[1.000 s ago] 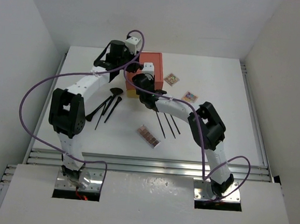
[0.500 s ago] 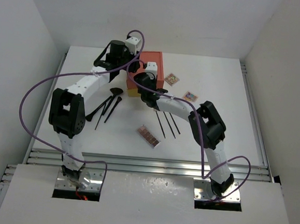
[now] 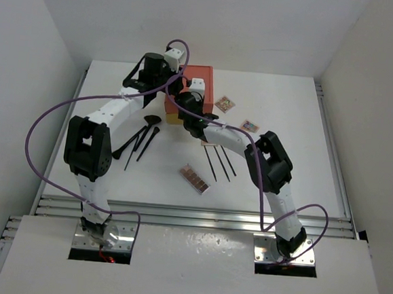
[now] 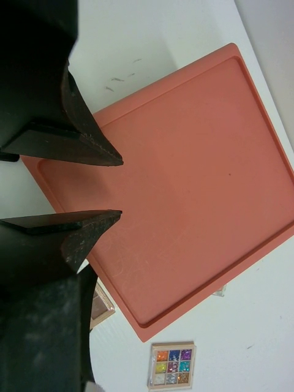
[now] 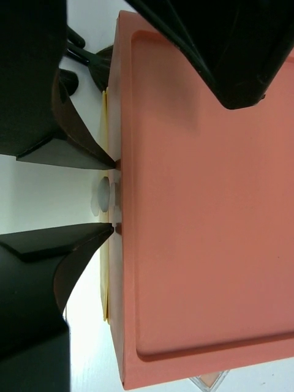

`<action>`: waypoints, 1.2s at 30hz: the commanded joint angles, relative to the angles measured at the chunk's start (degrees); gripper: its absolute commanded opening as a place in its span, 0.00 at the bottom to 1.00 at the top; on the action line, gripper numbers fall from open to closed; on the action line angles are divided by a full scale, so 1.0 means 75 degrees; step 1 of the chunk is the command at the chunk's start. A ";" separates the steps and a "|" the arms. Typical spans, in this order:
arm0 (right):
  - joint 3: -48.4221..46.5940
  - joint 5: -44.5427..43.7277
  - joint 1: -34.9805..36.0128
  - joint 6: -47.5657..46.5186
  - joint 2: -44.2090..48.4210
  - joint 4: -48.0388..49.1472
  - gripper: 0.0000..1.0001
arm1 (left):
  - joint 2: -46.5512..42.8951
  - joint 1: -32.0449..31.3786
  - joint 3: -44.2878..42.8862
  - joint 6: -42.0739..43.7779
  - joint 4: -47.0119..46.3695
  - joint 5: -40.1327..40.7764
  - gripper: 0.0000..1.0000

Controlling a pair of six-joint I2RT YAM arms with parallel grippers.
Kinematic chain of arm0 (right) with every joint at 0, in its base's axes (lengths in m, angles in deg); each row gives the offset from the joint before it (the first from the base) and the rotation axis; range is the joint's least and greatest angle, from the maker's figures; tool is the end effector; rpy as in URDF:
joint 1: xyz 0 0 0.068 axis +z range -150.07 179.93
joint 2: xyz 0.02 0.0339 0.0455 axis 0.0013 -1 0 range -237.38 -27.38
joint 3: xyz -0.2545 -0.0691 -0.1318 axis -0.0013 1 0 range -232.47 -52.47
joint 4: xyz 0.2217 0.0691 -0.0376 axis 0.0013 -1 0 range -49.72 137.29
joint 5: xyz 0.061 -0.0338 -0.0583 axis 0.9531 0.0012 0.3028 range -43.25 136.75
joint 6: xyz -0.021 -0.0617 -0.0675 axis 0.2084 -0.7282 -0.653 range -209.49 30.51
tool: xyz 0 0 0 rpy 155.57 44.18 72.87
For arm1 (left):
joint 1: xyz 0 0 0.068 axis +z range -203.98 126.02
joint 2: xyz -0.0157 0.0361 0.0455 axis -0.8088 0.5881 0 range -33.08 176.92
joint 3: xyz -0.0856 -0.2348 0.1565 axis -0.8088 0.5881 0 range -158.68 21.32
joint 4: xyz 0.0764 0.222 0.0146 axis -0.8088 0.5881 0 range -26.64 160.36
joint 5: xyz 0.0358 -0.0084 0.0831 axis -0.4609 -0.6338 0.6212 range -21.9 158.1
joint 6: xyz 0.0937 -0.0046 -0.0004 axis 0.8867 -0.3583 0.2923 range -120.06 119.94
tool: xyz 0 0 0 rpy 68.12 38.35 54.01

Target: Organize the makeup

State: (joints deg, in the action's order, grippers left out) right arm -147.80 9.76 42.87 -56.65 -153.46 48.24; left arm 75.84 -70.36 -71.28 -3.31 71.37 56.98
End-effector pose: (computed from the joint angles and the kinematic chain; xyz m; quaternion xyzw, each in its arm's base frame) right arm 0.4217 0.3230 0.2154 0.0863 0.8312 0.0755 0.5439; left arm 0.4568 -0.1513 0.3167 0.1478 0.8248 -0.1722 0.5178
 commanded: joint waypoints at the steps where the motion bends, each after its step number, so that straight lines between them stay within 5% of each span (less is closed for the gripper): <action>1: -0.0367 -0.0141 -0.0041 0.0109 -0.0122 0.0120 0.40 | 0.0031 0.0040 -0.0017 0.0058 -0.0259 -0.0042 0.40; 11: -0.0403 -0.0376 -0.0006 -0.0054 -0.0216 0.0307 0.25 | 0.0031 0.0040 0.0053 0.0058 -0.0330 -0.0042 0.40; 18: -0.0192 -0.0282 -0.0030 -0.0324 -0.0158 0.0459 0.01 | 0.0031 0.0040 0.0124 0.0058 -0.0330 0.0029 0.40; 26: 0.0441 -0.0294 0.0087 -0.0862 0.0323 0.0810 0.00 | 0.0101 0.0040 0.0124 0.0058 -0.0330 0.0099 0.40; 36: 0.2667 -0.0306 0.0661 -0.0477 0.1903 0.1339 0.00 | 0.0172 0.0040 0.0053 0.0058 -0.0259 0.0169 0.40</action>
State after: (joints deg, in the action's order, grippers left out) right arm -130.07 8.41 46.73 -61.20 -143.40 55.82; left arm 76.04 -70.36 -70.27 -3.28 70.51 57.66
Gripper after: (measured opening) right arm 0.222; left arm 0.402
